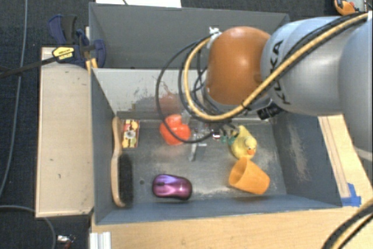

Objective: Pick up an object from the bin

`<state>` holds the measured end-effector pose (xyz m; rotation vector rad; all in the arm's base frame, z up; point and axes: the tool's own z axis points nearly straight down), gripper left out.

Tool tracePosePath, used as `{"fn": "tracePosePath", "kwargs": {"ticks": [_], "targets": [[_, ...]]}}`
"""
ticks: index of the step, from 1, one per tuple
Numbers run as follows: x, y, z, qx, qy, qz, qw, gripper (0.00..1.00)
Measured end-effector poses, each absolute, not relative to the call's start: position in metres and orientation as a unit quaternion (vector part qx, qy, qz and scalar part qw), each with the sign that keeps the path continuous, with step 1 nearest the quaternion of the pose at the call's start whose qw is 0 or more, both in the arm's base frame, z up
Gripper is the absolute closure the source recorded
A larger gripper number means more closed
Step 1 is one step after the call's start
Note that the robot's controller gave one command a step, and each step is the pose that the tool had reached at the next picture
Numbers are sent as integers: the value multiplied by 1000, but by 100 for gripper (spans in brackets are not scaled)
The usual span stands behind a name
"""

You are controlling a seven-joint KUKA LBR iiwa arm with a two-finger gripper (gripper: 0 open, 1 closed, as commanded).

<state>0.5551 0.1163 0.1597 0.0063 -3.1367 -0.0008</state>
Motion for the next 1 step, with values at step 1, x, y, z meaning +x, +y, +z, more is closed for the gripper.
{"fn": "tracePosePath", "kwargs": {"ticks": [1], "targets": [[557, 116, 164, -1, -1000, -1, -1, 0]]}}
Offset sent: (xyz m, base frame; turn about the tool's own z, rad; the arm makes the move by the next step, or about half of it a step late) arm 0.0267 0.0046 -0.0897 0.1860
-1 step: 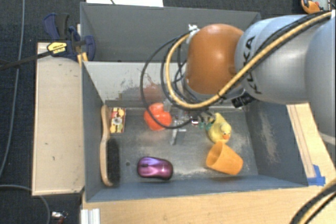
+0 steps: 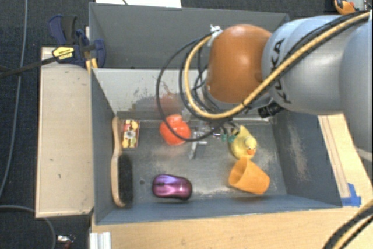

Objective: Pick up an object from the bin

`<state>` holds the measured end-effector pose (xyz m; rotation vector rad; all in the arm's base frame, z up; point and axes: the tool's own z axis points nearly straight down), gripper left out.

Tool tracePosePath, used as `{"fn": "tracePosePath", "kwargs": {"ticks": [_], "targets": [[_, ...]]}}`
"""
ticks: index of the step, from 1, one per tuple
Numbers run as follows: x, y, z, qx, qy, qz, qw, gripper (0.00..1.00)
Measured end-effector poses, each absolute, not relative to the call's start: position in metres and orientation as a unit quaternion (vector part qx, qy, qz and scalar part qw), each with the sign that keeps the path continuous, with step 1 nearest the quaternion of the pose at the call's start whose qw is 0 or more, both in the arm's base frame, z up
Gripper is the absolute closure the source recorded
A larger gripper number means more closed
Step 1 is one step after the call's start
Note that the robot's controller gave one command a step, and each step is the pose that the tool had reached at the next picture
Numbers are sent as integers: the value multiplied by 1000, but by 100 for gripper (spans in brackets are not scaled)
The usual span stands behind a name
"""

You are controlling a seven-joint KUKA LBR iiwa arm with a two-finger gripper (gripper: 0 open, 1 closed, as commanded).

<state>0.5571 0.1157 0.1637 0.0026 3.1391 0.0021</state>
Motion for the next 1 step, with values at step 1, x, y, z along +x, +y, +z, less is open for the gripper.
{"fn": "tracePosePath", "kwargs": {"ticks": [1], "targets": [[582, 120, 70, 91, 996, 1, 1, 0]]}}
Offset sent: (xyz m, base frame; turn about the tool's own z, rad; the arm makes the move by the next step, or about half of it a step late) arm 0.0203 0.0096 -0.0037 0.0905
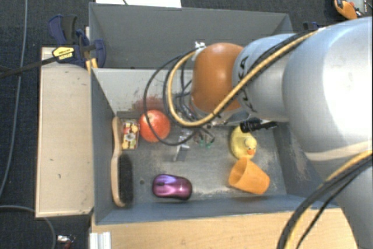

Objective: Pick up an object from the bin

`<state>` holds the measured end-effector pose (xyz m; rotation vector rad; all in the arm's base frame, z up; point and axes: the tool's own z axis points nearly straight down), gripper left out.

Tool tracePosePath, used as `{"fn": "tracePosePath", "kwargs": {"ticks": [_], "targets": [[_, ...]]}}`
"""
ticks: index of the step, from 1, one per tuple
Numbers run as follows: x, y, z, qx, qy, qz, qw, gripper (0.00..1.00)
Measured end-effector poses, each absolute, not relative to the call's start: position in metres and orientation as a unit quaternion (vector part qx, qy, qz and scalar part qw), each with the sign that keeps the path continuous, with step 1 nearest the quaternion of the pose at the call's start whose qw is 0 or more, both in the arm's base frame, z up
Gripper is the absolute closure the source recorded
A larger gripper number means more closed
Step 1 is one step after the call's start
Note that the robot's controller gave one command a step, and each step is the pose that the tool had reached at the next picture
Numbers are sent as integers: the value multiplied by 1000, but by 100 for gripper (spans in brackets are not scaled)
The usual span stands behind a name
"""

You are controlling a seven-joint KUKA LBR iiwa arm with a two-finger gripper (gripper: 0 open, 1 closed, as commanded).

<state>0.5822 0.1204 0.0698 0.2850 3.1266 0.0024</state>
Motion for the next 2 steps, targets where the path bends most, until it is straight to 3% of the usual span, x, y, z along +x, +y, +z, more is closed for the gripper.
{"fn": "tracePosePath", "kwargs": {"ticks": [1, 2], "targets": [[579, 125, 162, 47, 999, 2, 7, 0], [593, 200, 101, 81, 997, 1, -1, 0]]}}
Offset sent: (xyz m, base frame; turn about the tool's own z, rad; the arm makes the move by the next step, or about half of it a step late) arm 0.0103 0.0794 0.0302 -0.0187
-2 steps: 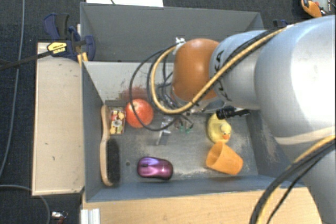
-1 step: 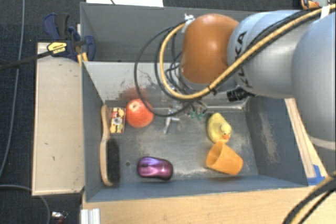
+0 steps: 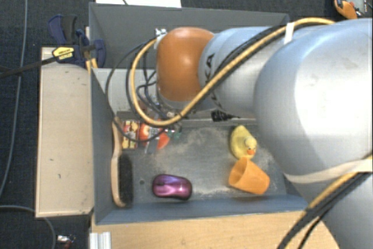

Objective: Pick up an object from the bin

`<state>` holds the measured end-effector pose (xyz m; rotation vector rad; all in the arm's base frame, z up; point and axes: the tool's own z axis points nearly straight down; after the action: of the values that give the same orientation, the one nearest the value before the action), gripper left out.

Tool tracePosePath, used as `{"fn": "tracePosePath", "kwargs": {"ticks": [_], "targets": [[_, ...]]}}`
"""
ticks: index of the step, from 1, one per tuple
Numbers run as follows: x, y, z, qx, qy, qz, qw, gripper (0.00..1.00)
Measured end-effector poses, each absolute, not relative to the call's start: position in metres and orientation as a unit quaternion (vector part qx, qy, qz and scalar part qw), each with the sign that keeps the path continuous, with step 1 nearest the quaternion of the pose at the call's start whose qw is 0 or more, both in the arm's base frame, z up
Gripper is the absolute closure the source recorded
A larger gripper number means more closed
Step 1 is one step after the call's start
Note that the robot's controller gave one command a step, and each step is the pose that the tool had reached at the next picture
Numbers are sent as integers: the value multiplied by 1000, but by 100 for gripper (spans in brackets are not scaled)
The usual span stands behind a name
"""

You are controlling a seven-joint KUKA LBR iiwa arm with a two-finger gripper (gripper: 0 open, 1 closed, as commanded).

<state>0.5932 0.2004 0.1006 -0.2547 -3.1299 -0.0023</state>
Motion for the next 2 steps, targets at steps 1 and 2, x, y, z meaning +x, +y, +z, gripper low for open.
{"fn": "tracePosePath", "kwargs": {"ticks": [1, 2], "targets": [[585, 209, 71, -15, -1000, -2, -10, 0], [592, 170, 71, -82, -997, -1, -1, 100]]}}
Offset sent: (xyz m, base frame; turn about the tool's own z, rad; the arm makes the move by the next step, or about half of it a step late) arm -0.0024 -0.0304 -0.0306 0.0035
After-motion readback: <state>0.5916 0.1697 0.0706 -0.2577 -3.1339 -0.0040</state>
